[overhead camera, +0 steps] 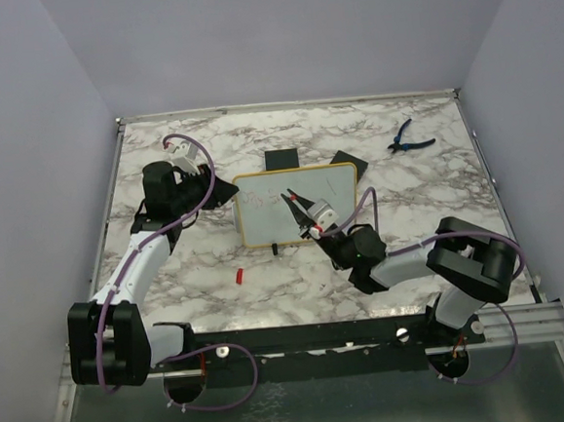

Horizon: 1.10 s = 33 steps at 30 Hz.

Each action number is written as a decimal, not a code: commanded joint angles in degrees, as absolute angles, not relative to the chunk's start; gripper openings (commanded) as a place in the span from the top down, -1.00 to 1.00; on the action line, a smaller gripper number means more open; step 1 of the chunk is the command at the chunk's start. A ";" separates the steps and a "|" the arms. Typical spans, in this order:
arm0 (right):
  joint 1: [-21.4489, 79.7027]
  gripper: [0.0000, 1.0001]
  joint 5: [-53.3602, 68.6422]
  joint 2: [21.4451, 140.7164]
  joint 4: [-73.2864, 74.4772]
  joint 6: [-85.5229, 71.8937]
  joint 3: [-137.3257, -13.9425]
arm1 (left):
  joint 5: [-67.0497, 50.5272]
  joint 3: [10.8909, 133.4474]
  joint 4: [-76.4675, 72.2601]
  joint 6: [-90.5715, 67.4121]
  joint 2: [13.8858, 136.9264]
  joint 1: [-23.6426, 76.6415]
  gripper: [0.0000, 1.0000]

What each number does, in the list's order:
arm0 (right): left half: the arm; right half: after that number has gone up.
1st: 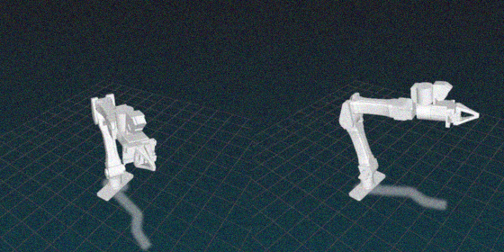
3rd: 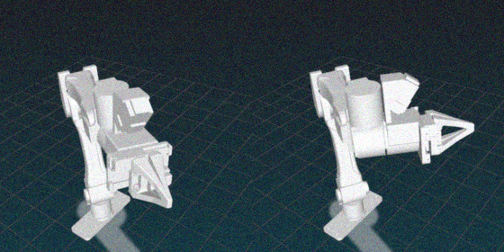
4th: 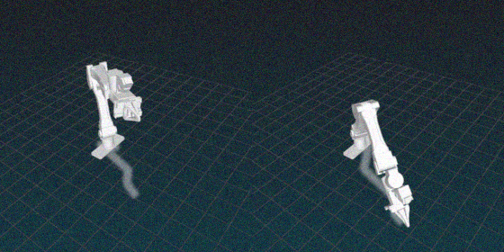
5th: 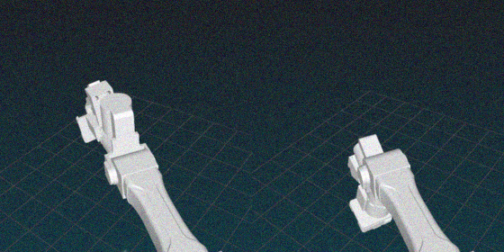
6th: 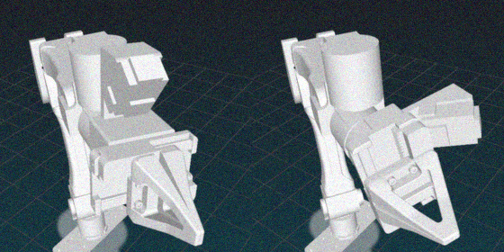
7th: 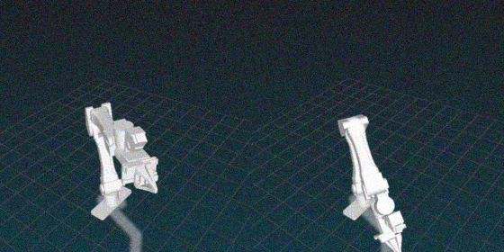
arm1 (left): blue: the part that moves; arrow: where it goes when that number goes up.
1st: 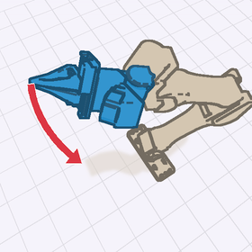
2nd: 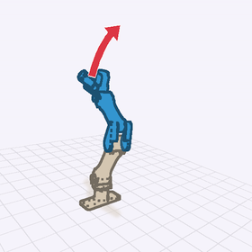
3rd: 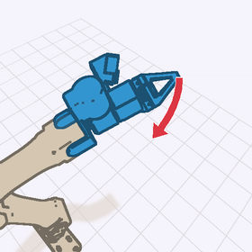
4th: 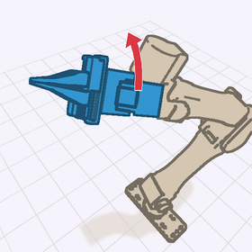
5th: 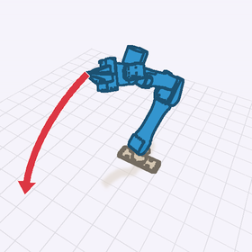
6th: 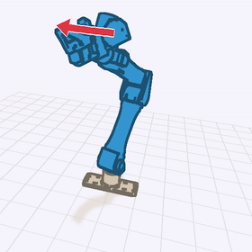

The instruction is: Write a sentence on the whiteboard

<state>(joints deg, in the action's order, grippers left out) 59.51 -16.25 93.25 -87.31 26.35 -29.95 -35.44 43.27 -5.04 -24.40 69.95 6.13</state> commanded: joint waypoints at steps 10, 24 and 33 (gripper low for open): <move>59.06 0.98 -16.05 95.80 -98.80 26.19 -32.16 | -35.33 43.15 -5.72 -23.65 68.73 6.37 0.53; 59.06 0.98 -17.53 97.82 -99.40 26.69 -33.21 | -35.35 43.15 -5.73 -23.64 68.59 6.39 0.53; 58.98 0.98 -18.89 99.63 -99.47 27.86 -34.03 | -35.28 43.07 -5.66 -23.64 68.45 6.41 0.53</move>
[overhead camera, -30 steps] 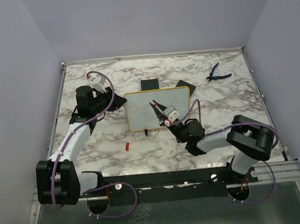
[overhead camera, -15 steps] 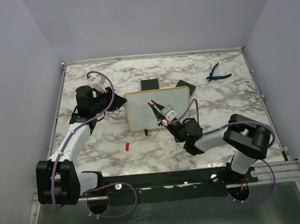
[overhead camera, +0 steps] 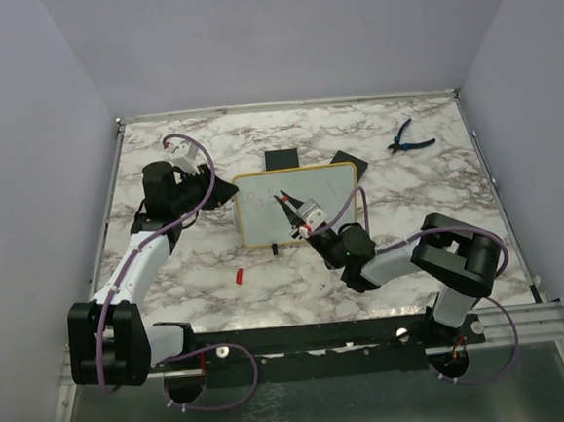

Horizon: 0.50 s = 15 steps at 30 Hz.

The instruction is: Write a sentence on the whiteboard

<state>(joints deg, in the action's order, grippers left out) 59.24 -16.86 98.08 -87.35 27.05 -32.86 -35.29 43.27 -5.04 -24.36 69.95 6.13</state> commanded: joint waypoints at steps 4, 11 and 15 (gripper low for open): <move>58.97 0.98 -18.75 99.72 -99.49 27.57 -33.42 | -35.33 43.15 -5.67 -23.56 68.47 6.42 0.53; 58.97 0.98 -18.68 99.06 -99.59 26.99 -32.14 | -35.33 43.15 -5.71 -23.55 68.41 6.42 0.53; 58.97 0.98 -18.63 98.50 -99.58 26.64 -31.31 | -35.31 43.24 -5.66 -23.57 68.46 6.41 0.53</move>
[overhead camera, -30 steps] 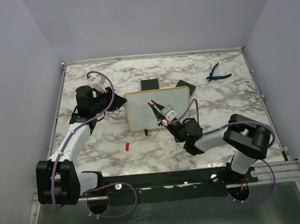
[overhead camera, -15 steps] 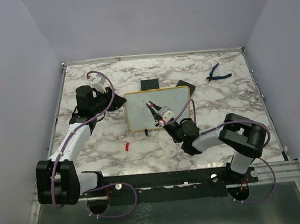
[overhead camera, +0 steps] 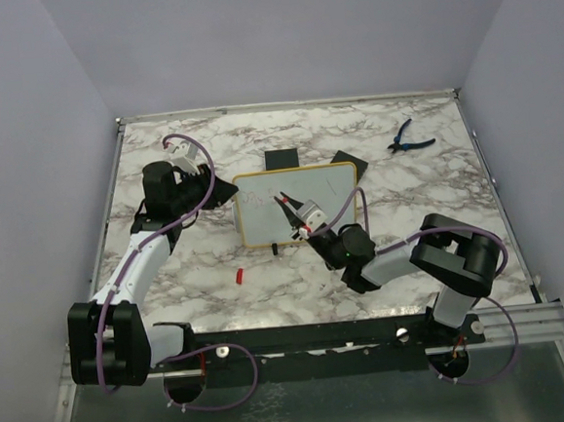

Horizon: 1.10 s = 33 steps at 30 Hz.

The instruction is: Write a sentence on the whiteboard

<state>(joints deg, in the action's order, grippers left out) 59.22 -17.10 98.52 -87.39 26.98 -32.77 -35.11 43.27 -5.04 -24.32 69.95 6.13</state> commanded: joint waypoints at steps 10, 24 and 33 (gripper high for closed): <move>58.97 0.98 -18.33 98.17 -99.58 26.45 -31.34 | -35.41 43.25 -5.68 -23.56 68.52 6.48 0.53; 58.97 0.98 -19.40 98.66 -99.58 29.71 -34.73 | -35.39 43.15 -5.64 -23.58 68.49 6.42 0.53; 58.97 0.98 -20.65 97.38 -99.67 30.32 -32.81 | -35.50 43.24 -5.60 -23.62 68.35 6.37 0.53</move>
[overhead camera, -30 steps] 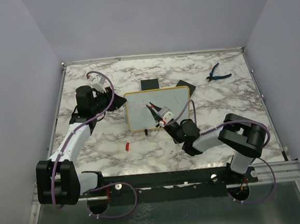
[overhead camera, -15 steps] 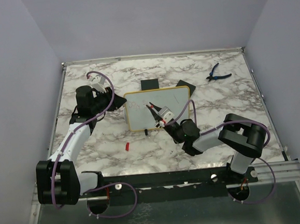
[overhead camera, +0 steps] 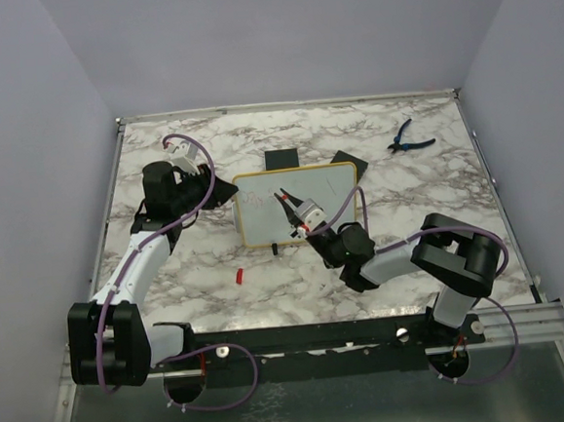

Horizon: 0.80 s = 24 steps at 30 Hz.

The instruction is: Write a sentence on the whiteboard

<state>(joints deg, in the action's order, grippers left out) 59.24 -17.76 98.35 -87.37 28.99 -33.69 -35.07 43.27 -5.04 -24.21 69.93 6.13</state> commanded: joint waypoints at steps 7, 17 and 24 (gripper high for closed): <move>58.97 0.98 -20.94 97.09 -99.65 29.56 -31.24 | -35.56 43.24 -5.64 -23.64 68.36 6.42 0.53; 59.01 0.98 -20.61 97.85 -99.60 28.57 -30.56 | -35.51 43.29 -5.71 -23.64 68.44 6.39 0.53; 59.06 0.98 -20.67 97.95 -99.59 28.17 -30.11 | -35.52 43.33 -5.68 -23.56 68.46 6.44 0.53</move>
